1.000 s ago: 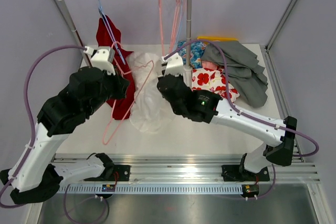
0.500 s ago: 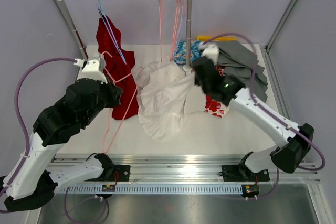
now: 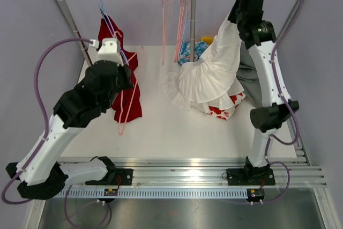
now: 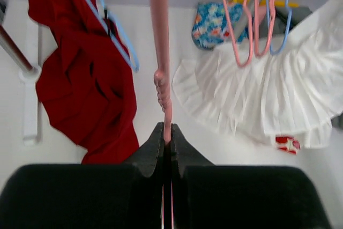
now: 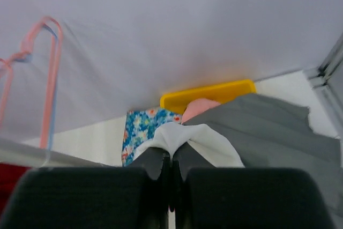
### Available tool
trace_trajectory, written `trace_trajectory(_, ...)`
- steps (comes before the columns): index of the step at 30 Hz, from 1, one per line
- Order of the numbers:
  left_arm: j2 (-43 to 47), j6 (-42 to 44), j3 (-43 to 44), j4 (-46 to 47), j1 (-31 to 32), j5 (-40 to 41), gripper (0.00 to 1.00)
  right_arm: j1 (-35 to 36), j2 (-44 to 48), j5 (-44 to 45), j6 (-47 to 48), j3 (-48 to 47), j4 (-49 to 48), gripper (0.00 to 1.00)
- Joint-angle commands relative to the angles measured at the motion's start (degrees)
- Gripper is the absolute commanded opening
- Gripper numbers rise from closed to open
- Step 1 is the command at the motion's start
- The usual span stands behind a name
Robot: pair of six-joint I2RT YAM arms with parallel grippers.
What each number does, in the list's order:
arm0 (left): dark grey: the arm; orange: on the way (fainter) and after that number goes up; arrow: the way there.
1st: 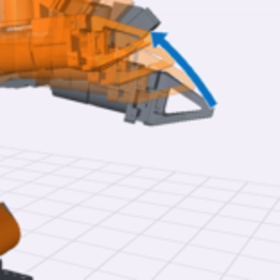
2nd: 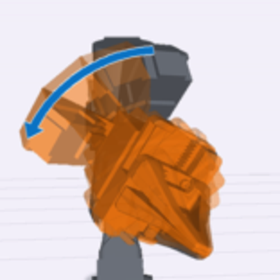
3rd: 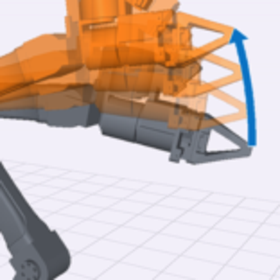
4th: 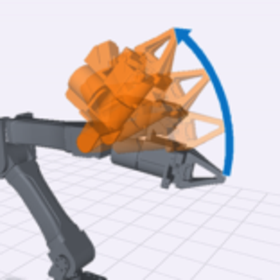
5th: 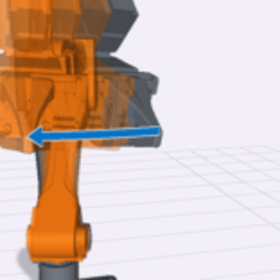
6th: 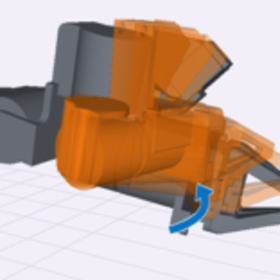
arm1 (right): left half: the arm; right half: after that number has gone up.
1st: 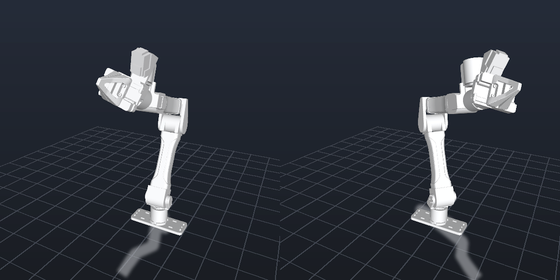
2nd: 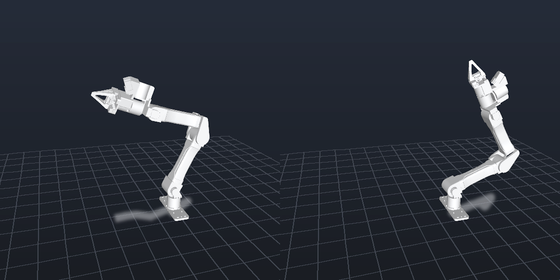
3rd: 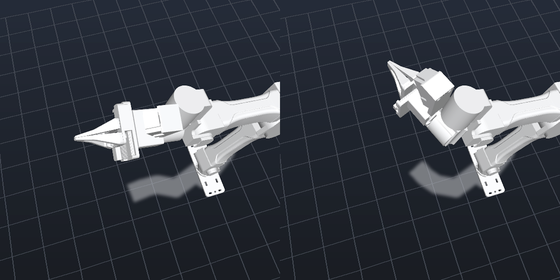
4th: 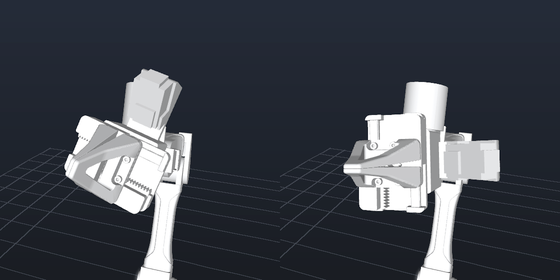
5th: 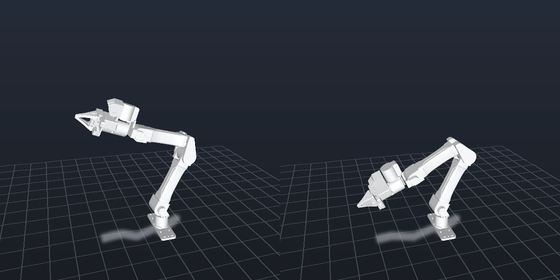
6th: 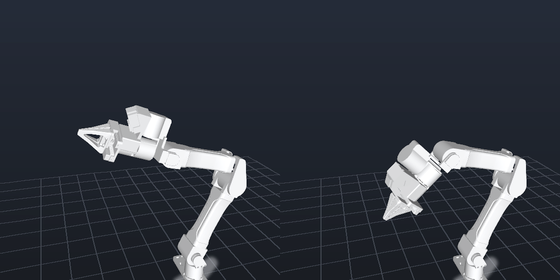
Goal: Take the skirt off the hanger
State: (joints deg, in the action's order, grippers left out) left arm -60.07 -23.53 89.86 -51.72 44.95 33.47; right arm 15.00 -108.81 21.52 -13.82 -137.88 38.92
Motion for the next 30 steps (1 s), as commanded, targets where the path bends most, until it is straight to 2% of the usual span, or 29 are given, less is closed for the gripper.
trace_trajectory(1, -6.97, 8.31, 8.89, 10.41, -1.26, 5.89, 0.00, -0.94, -12.96, -6.39, -1.55, -4.14, 6.41, 0.01)
trace_trajectory(2, -10.47, 11.02, 10.58, 11.55, -2.14, 5.64, 0.00, -0.94, -14.83, -10.66, -1.99, -5.02, 8.35, 0.15)
trace_trajectory(3, -12.07, 12.09, 12.16, 13.56, -4.76, 5.20, 0.00, -0.94, -15.98, -13.58, -1.65, -3.20, 9.59, 0.49)
trace_trajectory(4, -13.65, 12.71, 15.74, 14.01, -6.52, 3.54, 0.00, -0.68, -15.03, -15.52, -2.25, 1.00, 7.95, 0.60)
trace_trajectory(5, -15.41, 13.24, 17.61, 14.28, -8.28, 2.14, 0.00, -0.59, -12.76, -16.76, -3.13, 7.30, 4.45, 0.64)
trace_trajectory(6, -17.86, 13.25, 19.10, 15.24, -12.21, 0.29, 0.00, -0.59, -9.69, -17.90, -4.53, 23.38, -0.46, 0.73)
trace_trajectory(7, -19.10, 13.16, 21.90, 15.86, -13.91, -3.99, 0.00, -0.50, -3.05, -19.05, -5.33, 31.37, -11.38, 0.79)
trace_trajectory(8, -20.94, 13.85, 23.06, 18.04, -16.27, -5.86, 0.00, -0.59, -0.20, -20.28, -6.99, 43.72, -15.76, 0.90)
trace_trajectory(10, -23.06, 15.78, 24.83, 20.86, -17.43, -9.98, 0.00, -0.50, 5.16, -21.25, -8.23, 51.98, -22.79, 0.91)
trace_trajectory(12, -24.73, 19.65, 23.88, 28.40, -18.92, -14.55, 0.00, -0.42, 7.29, -24.85, -10.60, 60.49, -24.76, 0.92)
trace_trajectory(14, -25.35, 20.72, 20.72, 36.47, -20.42, -23.60, 0.00, 0.72, 10.19, -26.69, -11.75, 65.96, -28.62, 0.94)
trace_trajectory(16, -27.62, 20.19, 21.31, 39.06, -22.44, -30.53, 0.00, 1.78, 12.56, -26.88, -12.98, 72.74, -32.30, 0.94)
trace_trajectory(17, -28.60, 19.67, 23.41, 39.68, -22.71, -31.44, 0.00, 3.26, 13.10, -27.14, -13.24, 74.41, -33.02, 0.94)
trace_trajectory(20, -34.92, 19.75, 29.73, 36.71, -23.24, -32.07, 0.00, 5.38, 13.63, -26.62, -12.55, 77.33, -33.38, 0.94)
trace_trajectory(25, -45.82, 17.38, 45.73, 31.78, -24.47, -35.66, 0.00, 8.37, 14.68, -26.53, -12.45, 79.08, -33.20, 0.92)
trace_trajectory(30, -52.24, 13.69, 47.86, 30.90, -24.91, -36.72, 0.00, 9.43, 16.88, -27.14, -12.54, 80.93, -33.47, 0.91)
